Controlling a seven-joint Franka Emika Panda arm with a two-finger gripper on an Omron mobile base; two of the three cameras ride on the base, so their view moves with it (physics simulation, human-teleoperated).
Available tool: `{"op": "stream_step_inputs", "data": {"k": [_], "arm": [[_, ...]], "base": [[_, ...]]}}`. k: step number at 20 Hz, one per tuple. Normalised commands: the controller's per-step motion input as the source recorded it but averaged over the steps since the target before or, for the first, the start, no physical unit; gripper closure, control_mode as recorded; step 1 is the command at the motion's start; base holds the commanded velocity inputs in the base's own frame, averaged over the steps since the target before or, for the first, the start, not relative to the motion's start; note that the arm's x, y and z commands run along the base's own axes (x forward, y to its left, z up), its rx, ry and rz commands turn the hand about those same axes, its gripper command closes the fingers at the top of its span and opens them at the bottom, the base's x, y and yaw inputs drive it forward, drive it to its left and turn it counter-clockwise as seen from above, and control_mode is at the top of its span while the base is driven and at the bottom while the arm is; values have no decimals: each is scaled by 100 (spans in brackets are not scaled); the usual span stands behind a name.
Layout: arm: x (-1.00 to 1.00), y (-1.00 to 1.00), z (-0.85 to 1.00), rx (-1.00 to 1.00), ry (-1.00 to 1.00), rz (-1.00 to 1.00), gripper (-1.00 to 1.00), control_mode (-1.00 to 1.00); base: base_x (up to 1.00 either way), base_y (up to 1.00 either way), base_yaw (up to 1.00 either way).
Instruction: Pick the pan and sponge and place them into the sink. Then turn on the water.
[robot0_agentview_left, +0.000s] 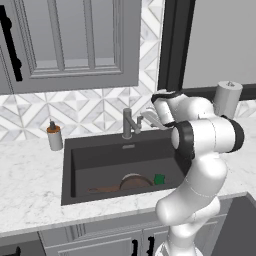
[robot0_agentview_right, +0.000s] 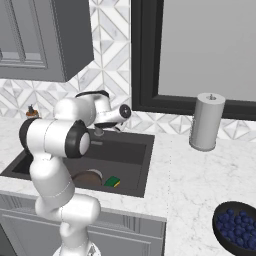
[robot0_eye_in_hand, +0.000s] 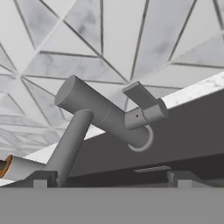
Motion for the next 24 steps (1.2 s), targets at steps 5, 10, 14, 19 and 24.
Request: {"op": "stream_step_inputs", "data": {"k": [5, 10, 14, 19, 24], "arm": [[7, 0, -5, 1, 0, 0, -100, -100], [11, 0, -5, 2, -1, 0, -100, -100], [15, 0, -5, 3, 0, 0, -100, -100], [18, 0, -8, 2, 0, 0, -100, -100], [20, 0, -13, 2, 0, 0, -100, -100]], "base": [[0, 0, 0], [0, 0, 0], [0, 0, 0], [0, 0, 0], [0, 0, 0]]}}
